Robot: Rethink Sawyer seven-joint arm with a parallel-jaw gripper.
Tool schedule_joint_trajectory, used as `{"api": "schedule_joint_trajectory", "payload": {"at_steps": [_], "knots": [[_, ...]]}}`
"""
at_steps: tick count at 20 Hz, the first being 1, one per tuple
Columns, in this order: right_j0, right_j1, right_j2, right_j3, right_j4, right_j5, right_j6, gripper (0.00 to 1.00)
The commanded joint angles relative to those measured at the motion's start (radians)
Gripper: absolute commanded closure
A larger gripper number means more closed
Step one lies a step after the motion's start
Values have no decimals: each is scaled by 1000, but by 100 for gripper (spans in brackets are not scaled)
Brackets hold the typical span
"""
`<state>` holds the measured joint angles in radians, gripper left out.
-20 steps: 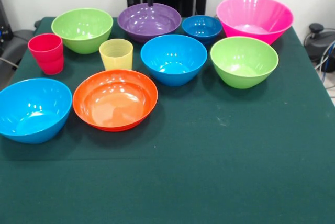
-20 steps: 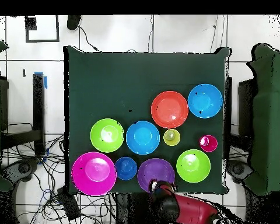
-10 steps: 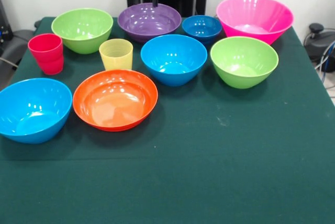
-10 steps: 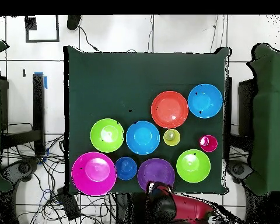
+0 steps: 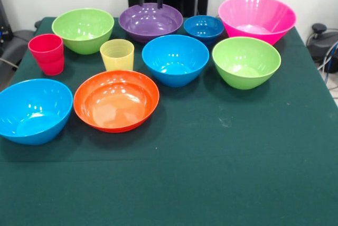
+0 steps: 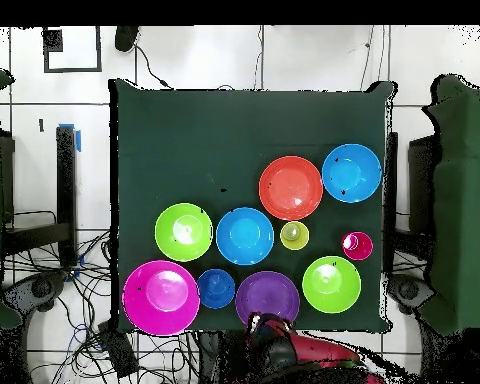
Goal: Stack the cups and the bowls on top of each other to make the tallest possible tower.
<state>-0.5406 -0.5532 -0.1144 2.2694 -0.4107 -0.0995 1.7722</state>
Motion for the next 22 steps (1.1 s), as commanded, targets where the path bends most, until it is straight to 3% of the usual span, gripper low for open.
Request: {"api": "schedule_joint_trajectory", "payload": {"at_steps": [1, 22], "knots": [[18, 104, 45, -111, 18, -80, 156, 0], [28, 149, 17, -138, 26, -122, 153, 0]]}}
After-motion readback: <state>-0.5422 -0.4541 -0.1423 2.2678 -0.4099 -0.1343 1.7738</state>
